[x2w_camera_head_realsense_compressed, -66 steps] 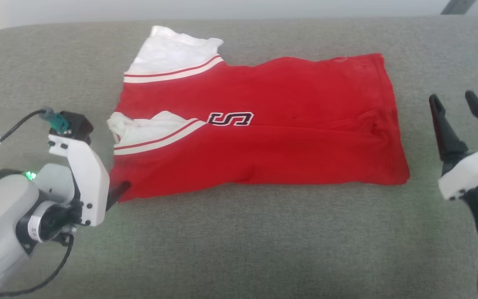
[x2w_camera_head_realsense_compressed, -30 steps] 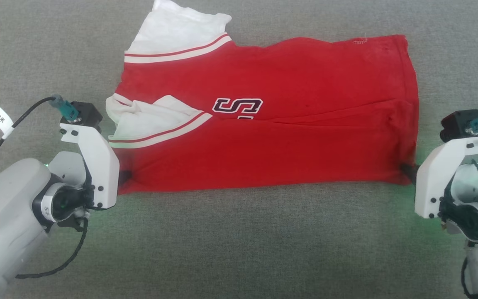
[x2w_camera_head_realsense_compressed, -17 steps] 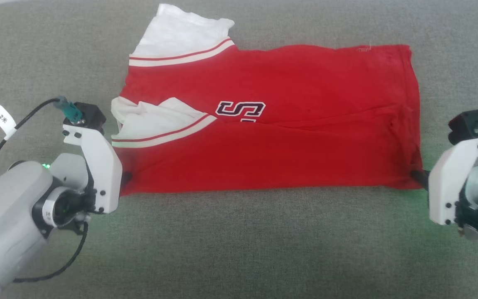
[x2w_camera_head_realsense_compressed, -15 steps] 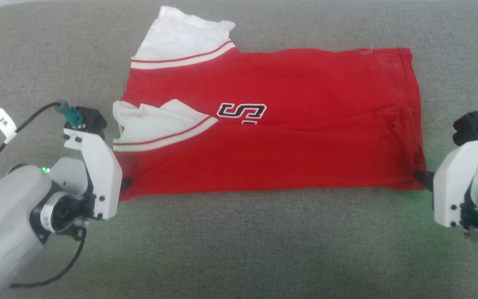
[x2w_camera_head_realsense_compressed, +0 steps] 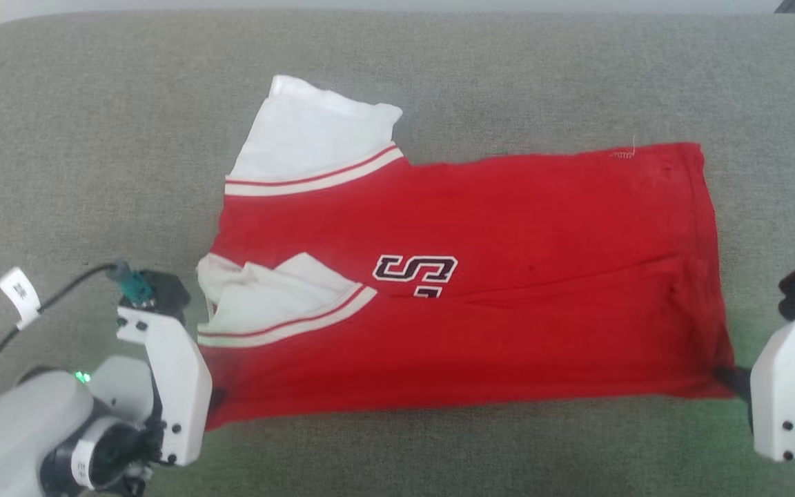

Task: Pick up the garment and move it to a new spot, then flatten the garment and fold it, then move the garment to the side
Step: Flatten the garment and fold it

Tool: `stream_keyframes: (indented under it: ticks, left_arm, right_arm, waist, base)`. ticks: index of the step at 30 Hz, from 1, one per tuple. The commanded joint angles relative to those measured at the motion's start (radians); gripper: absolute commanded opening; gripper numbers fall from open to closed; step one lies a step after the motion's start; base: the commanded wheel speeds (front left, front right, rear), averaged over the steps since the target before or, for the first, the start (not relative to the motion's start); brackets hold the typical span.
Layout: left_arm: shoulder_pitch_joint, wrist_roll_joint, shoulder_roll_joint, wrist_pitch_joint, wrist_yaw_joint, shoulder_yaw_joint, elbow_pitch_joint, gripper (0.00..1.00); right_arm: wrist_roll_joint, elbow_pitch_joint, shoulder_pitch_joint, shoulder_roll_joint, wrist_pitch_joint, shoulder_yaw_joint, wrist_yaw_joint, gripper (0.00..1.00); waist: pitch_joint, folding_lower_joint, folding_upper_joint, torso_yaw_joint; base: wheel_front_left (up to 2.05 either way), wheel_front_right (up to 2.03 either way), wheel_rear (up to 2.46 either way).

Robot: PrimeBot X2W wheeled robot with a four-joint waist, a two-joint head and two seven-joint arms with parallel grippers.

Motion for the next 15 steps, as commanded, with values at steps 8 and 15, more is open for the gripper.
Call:
stream_keyframes:
  ticks: [8,15]
  left_arm:
    - [0.046,-0.010,-0.054,-0.050,-0.017,-0.009,0.076,1.00]
    - [0.019,-0.010,-0.060,-0.050,-0.031,0.003,0.112,1.00]
  right_arm:
    - [0.008,0.087,0.016,0.027,-0.067,0.057,-0.002,0.46]
    - [-0.003,0.159,-0.013,0.026,-0.120,0.078,-0.002,1.00]
  waist:
    - [-0.002,0.0000,-0.0001,-0.011]
    - [-0.025,0.0000,-0.0001,-0.019]
  base:
    - [0.00,0.00,0.00]
    - [0.00,0.00,0.00]
